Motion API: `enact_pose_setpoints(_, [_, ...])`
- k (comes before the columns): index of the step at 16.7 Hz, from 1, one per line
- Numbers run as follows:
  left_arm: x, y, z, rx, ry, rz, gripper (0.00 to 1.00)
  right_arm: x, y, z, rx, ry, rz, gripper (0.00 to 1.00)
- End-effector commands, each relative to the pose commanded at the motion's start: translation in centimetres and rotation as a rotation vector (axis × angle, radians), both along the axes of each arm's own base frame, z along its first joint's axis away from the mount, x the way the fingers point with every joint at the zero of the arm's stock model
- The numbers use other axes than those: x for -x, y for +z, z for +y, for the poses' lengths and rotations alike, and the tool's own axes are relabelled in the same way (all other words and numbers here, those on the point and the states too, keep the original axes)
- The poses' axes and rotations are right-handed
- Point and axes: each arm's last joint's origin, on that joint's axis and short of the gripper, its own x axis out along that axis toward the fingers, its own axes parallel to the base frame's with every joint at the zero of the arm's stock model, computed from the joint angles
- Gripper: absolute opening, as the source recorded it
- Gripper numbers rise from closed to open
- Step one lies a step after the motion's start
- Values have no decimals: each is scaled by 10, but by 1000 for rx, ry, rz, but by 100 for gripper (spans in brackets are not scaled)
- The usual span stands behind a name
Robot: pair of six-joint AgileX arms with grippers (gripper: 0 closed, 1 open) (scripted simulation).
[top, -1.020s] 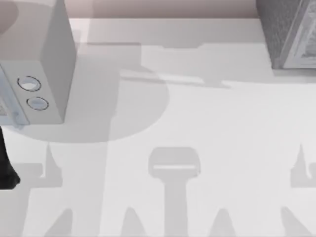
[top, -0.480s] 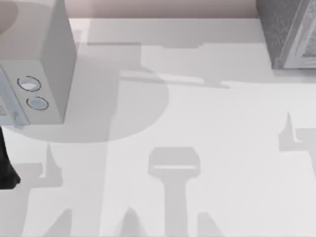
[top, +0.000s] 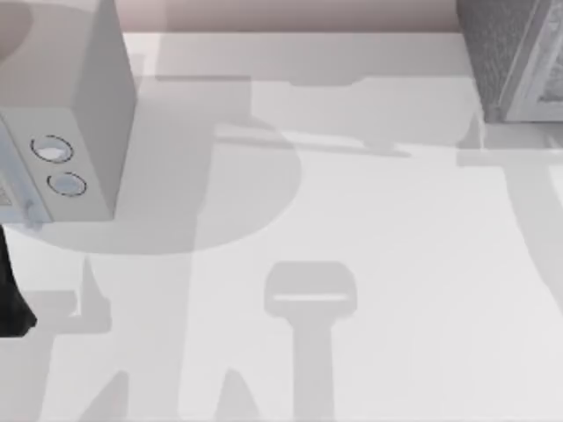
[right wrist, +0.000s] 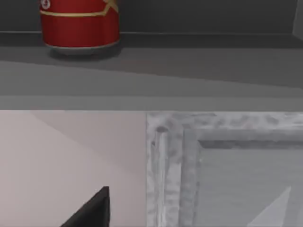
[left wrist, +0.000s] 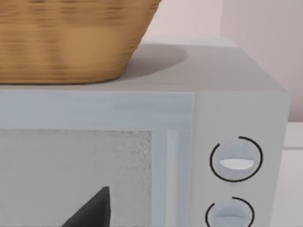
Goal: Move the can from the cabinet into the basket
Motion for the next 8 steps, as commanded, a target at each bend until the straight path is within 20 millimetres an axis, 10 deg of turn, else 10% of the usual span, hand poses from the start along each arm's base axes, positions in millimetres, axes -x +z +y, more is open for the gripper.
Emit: enact_pose_setpoints(8, [0,0,0,0,0,0,100,-57,61,21,-7,6,-23,100])
